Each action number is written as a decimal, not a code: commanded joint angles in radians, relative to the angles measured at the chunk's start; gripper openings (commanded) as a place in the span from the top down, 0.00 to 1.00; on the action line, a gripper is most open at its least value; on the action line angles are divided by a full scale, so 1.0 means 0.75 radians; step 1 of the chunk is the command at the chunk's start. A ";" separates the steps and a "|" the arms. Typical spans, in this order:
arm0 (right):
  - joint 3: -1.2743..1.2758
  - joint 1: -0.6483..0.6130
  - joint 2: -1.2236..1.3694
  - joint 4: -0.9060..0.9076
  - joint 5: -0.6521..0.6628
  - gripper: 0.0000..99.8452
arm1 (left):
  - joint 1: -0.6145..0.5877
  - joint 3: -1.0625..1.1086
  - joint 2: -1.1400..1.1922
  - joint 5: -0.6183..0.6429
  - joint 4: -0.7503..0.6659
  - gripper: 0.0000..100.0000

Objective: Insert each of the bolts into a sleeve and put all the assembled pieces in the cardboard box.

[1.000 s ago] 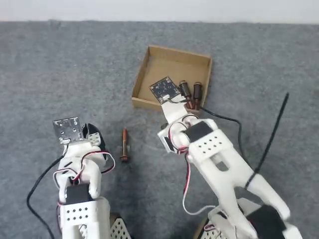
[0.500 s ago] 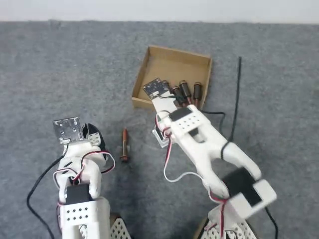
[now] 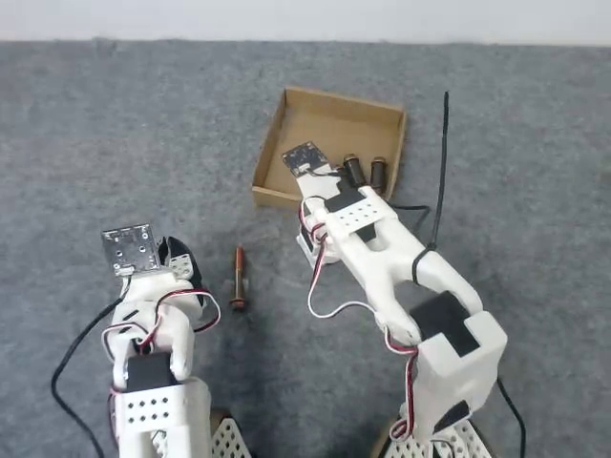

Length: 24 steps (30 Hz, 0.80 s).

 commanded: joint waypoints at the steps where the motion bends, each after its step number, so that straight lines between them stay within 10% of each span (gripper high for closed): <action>1: -0.033 0.013 -0.087 0.036 -0.008 0.98 | 0.006 -0.019 -0.014 -0.008 -0.027 0.98; 24: 0.886 0.289 -1.220 0.044 -0.016 0.99 | 0.006 -0.019 -0.014 -0.008 -0.025 0.98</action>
